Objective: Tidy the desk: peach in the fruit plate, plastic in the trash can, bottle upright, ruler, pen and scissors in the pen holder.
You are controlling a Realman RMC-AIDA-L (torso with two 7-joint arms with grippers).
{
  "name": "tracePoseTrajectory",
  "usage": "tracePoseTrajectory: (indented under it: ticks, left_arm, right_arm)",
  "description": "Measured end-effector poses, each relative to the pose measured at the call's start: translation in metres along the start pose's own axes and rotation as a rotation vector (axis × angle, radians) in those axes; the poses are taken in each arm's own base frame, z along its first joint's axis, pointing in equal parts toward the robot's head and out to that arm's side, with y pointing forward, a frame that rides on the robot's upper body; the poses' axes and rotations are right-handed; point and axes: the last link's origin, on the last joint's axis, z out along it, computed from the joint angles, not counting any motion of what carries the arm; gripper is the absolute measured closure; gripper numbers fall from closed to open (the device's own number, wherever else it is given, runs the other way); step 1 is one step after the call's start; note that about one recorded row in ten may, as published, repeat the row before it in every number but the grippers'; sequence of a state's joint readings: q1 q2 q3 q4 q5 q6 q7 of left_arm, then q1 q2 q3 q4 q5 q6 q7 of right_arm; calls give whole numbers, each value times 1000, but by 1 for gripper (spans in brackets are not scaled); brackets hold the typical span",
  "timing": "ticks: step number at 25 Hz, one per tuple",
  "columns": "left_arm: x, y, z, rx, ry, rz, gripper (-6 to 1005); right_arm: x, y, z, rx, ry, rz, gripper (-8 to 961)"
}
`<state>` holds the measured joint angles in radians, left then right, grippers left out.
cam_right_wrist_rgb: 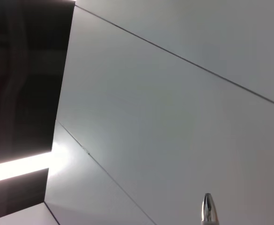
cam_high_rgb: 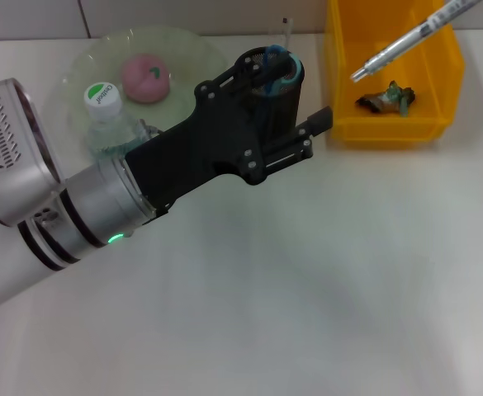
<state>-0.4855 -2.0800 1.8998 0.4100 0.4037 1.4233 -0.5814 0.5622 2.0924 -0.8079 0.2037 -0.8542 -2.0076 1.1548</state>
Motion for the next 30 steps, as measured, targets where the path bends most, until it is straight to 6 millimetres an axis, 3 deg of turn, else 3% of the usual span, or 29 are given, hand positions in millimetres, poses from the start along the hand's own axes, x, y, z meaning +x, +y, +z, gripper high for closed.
tracePoseTrajectory:
  ticks: [30]
  left_arm:
    - [8, 17, 27, -19, 57, -14, 334]
  right_arm:
    - [20, 3, 17, -23, 59, 38, 833]
